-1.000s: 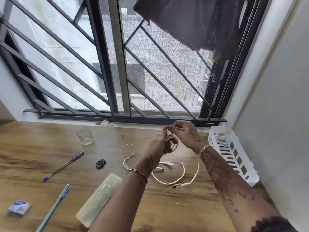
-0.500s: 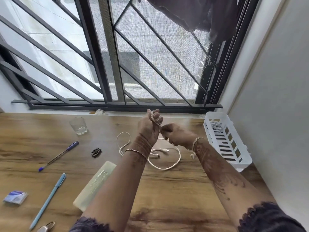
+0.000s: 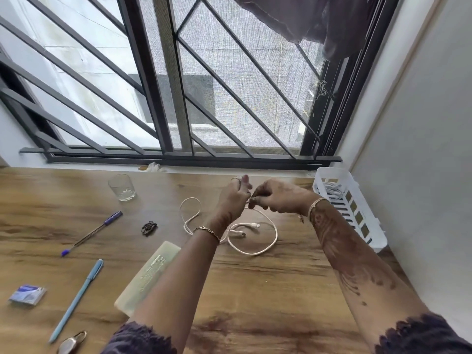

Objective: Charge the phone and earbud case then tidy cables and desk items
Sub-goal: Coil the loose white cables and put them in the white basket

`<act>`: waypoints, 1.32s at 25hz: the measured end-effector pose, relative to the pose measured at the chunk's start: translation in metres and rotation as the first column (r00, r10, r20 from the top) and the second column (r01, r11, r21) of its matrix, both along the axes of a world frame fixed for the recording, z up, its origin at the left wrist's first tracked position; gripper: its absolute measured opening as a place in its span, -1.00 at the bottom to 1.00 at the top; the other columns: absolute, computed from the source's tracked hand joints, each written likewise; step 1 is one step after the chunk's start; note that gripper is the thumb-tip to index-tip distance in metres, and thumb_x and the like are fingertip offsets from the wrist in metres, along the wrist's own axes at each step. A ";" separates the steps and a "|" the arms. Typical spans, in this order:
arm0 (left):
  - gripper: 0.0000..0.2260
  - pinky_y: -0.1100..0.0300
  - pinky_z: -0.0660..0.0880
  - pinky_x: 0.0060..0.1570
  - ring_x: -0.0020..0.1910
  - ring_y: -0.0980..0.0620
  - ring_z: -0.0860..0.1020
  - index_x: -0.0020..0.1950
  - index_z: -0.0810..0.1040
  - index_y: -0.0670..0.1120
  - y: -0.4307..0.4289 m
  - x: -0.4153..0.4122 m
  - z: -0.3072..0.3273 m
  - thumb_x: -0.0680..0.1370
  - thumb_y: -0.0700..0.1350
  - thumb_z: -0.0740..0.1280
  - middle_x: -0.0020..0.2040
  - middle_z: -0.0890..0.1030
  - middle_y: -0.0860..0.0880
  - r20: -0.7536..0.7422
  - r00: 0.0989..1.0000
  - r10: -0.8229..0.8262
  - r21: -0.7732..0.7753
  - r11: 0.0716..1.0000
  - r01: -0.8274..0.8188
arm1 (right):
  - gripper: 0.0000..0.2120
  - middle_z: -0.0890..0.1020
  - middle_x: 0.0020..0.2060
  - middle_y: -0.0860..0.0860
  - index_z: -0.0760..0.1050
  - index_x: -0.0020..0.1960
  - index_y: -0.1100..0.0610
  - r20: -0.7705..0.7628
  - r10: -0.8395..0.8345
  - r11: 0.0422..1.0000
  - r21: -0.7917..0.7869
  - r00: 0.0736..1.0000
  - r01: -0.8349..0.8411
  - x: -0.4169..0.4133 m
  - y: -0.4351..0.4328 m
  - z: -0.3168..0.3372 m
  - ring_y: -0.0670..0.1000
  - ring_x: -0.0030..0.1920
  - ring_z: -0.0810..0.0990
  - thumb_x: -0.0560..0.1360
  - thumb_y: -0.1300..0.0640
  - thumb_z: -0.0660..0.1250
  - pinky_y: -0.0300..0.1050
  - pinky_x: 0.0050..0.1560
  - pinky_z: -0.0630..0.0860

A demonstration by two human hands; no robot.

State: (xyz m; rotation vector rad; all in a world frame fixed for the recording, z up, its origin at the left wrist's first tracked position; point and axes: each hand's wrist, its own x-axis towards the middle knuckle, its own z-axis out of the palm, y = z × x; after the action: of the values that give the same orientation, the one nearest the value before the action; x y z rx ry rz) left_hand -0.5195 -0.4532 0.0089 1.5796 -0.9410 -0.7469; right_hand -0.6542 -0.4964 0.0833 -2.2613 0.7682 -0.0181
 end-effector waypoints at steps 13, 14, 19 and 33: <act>-0.59 0.30 0.38 -0.47 -0.54 0.14 0.43 -0.26 0.55 -0.08 0.040 -0.016 0.031 0.56 0.19 0.18 -0.44 0.54 0.01 -0.411 0.905 -0.110 -0.019 0.994 0.112 | -0.84 0.69 -0.21 0.09 0.61 -0.04 0.33 0.510 -0.181 0.982 0.135 0.841 0.129 -0.003 -0.021 -0.004 -0.15 -0.20 0.64 0.43 0.26 0.46 -0.34 -0.08 0.55; -0.64 0.31 0.38 -0.50 -0.56 0.14 0.42 -0.28 0.52 -0.09 0.041 -0.016 0.032 0.56 0.14 0.22 -0.48 0.51 0.02 -0.484 0.870 -0.097 -0.033 0.995 0.093 | -0.84 0.67 -0.24 0.08 0.60 -0.04 0.34 0.536 -0.199 0.980 0.130 0.820 0.153 -0.002 -0.020 -0.006 -0.19 -0.24 0.62 0.44 0.26 0.45 -0.37 -0.12 0.53; -0.64 0.40 0.27 -0.68 -0.69 0.14 0.35 -0.37 0.48 -0.15 0.038 -0.016 0.039 0.57 0.01 0.23 -0.59 0.42 0.02 -0.735 0.678 -0.011 -0.074 0.995 -0.064 | -0.89 0.66 -0.22 0.08 0.60 -0.05 0.34 0.567 -0.243 0.970 0.117 0.787 0.215 0.006 -0.011 -0.028 -0.18 -0.23 0.58 0.46 0.29 0.42 -0.39 -0.13 0.46; -0.59 0.42 0.29 -0.71 -0.75 0.15 0.37 -0.40 0.31 -0.16 0.037 -0.025 0.065 0.63 -0.05 0.12 -0.70 0.40 -0.03 -0.750 0.661 -0.001 -0.086 0.992 -0.097 | -0.57 0.66 -0.14 0.19 0.58 0.03 0.34 0.401 -0.523 0.738 0.654 0.752 0.165 0.013 0.001 -0.036 0.12 -0.16 0.64 0.60 -0.04 0.19 -0.04 0.02 0.60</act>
State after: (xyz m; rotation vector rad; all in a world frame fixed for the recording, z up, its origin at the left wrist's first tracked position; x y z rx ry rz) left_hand -0.5446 -0.4160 0.0738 1.0093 -0.3053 -1.1597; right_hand -0.6408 -0.4949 0.0474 -1.3615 0.7405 -0.5497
